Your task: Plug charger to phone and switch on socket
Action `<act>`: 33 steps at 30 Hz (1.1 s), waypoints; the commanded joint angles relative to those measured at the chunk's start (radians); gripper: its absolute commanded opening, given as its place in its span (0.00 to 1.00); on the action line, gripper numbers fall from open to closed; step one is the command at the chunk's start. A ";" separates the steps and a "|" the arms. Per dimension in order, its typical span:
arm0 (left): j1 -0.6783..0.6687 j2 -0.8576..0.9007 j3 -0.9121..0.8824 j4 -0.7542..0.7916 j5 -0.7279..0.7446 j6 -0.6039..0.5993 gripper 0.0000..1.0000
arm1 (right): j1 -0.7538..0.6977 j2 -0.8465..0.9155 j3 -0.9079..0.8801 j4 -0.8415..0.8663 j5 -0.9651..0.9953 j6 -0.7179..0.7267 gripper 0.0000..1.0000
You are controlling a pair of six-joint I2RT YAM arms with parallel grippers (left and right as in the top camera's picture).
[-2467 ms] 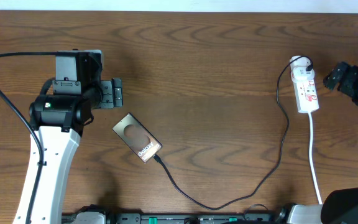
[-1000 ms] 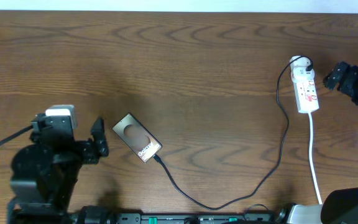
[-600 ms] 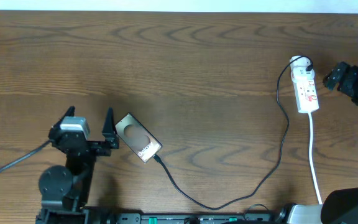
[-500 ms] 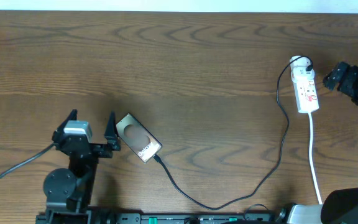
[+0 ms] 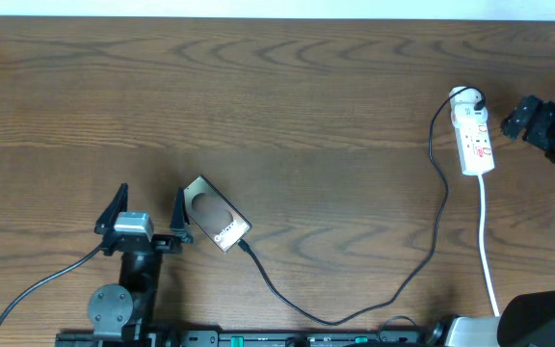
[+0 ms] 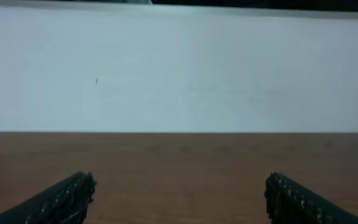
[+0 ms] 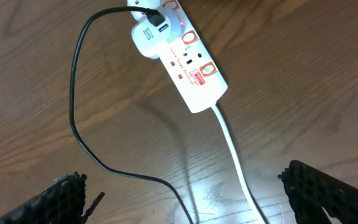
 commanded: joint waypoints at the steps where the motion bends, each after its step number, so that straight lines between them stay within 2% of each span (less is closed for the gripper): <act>1: 0.000 -0.010 -0.059 0.063 0.021 0.013 0.90 | 0.005 -0.003 -0.001 -0.002 -0.003 0.011 0.99; 7: 0.001 -0.010 -0.078 0.029 0.039 0.013 0.90 | 0.005 -0.003 -0.001 -0.002 -0.003 0.012 0.99; 15: 0.001 -0.010 -0.078 -0.183 0.059 0.013 0.89 | 0.005 -0.003 -0.001 -0.002 -0.003 0.012 0.99; 33: 0.001 -0.008 -0.078 -0.178 0.061 0.014 0.90 | 0.005 -0.003 -0.001 -0.002 -0.003 0.012 0.99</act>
